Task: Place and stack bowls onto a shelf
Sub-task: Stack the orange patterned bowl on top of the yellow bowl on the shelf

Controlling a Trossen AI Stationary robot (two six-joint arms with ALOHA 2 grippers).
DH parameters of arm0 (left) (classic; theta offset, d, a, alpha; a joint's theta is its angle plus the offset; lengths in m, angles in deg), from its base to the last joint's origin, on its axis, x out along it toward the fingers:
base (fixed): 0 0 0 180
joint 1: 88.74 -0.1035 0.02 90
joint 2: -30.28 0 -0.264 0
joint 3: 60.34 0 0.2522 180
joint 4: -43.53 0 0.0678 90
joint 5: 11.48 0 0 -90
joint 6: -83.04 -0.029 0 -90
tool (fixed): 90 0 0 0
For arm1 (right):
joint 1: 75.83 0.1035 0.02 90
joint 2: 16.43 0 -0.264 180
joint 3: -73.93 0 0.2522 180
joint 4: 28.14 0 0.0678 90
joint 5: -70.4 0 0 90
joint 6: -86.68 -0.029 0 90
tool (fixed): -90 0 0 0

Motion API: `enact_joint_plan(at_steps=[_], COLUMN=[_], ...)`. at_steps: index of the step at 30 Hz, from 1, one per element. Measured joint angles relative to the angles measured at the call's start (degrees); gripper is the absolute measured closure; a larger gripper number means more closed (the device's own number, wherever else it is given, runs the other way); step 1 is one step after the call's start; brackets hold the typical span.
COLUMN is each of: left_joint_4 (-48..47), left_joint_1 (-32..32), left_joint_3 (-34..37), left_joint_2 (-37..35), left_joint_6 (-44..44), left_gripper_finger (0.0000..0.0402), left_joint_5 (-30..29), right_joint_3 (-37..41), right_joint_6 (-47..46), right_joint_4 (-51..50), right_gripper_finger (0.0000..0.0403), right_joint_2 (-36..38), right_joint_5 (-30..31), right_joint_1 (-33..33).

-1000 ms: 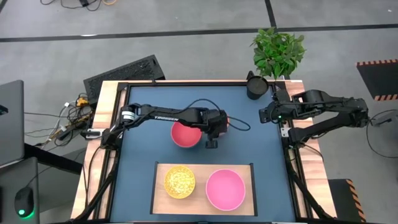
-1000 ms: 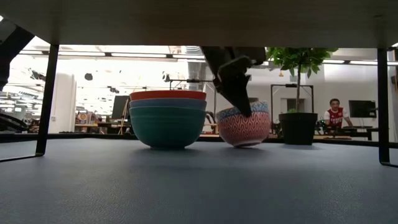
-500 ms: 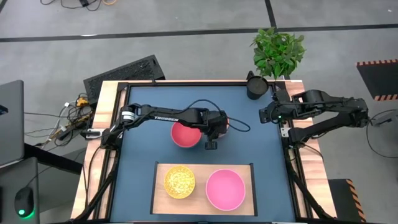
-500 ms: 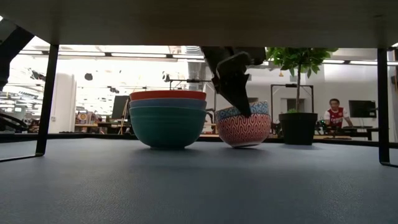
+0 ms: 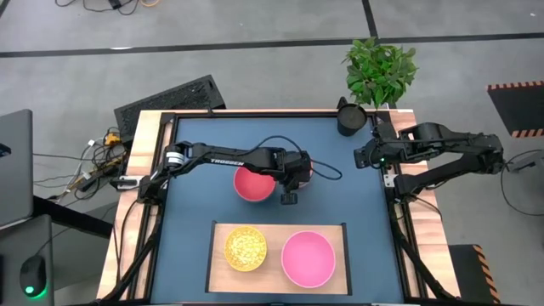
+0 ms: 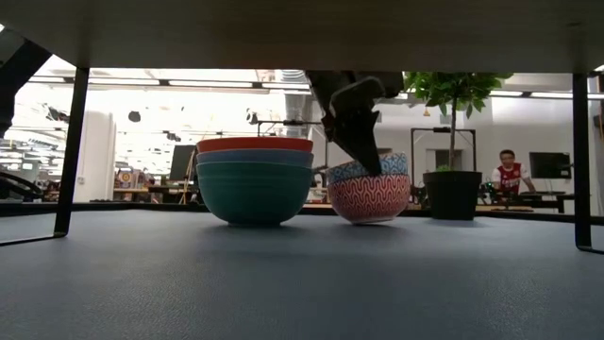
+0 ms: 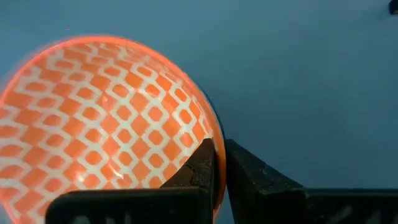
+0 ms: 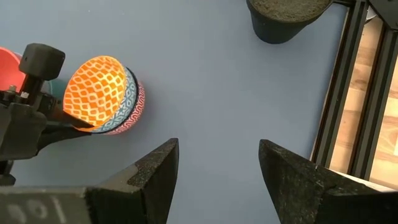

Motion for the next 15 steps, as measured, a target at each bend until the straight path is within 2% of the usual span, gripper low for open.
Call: enact_joint_plan(at_steps=[12,15], left_joint_4=[-2.5,-3.1], left_joint_1=[-0.4,-0.4], left_joint_3=[-3.8,-4.3], left_joint_2=[0.0,0.0], left_joint_6=[0.0,-0.1], left_gripper_finger=[0.0399,0.0400], left_joint_5=[-0.2,-1.9], right_joint_3=[0.0,0.0], right_joint_6=[0.0,0.0], right_joint_4=[0.0,0.0], right_gripper_finger=[0.0154,0.0154], right_joint_2=[0.0,0.0], right_joint_5=[0.0,0.0], right_joint_1=[0.0,0.0])
